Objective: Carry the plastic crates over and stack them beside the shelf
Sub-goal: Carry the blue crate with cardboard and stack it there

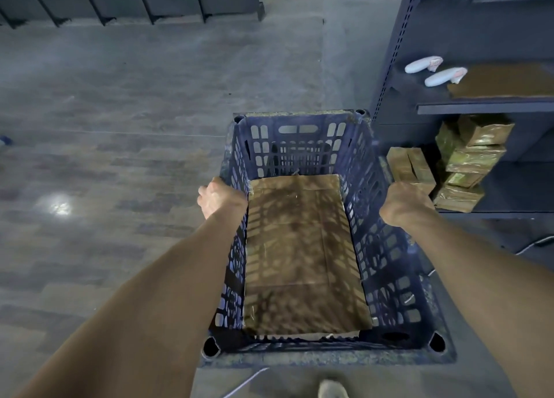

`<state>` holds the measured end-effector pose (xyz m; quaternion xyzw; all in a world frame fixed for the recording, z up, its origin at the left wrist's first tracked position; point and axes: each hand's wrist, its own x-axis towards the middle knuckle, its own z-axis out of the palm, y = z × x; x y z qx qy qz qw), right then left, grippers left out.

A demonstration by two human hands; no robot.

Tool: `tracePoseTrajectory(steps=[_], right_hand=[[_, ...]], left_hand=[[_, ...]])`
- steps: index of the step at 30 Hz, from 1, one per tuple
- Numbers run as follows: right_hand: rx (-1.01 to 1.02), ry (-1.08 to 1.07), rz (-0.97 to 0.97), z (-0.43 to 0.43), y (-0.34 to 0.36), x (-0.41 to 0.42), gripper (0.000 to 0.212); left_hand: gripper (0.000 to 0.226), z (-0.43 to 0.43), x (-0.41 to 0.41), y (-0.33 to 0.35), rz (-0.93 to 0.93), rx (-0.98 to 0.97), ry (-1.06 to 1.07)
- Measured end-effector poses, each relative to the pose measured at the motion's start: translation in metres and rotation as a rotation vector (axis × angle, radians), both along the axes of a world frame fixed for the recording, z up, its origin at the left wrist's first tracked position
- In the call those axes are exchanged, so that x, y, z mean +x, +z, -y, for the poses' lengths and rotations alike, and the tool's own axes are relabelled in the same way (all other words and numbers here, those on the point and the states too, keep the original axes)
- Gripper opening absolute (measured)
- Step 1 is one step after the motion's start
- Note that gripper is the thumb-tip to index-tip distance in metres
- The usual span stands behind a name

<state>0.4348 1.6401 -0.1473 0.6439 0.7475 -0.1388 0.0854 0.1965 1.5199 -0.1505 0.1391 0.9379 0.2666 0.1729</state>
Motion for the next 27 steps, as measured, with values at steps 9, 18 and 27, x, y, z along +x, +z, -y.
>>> tracePoseTrajectory(steps=[9, 18, 27], right_hand=[[0.003, -0.018, 0.019, -0.102, -0.023, -0.061, 0.024], [-0.028, -0.056, -0.007, -0.215, -0.054, -0.105, 0.025], [-0.061, -0.09, -0.037, -0.295, -0.097, -0.143, 0.026]], left_hand=[[0.049, -0.097, -0.063, -0.027, 0.017, 0.029, -0.025], [0.047, -0.209, -0.11, -0.056, 0.03, 0.007, -0.031], [0.05, -0.281, -0.15, -0.096, 0.019, 0.016, -0.029]])
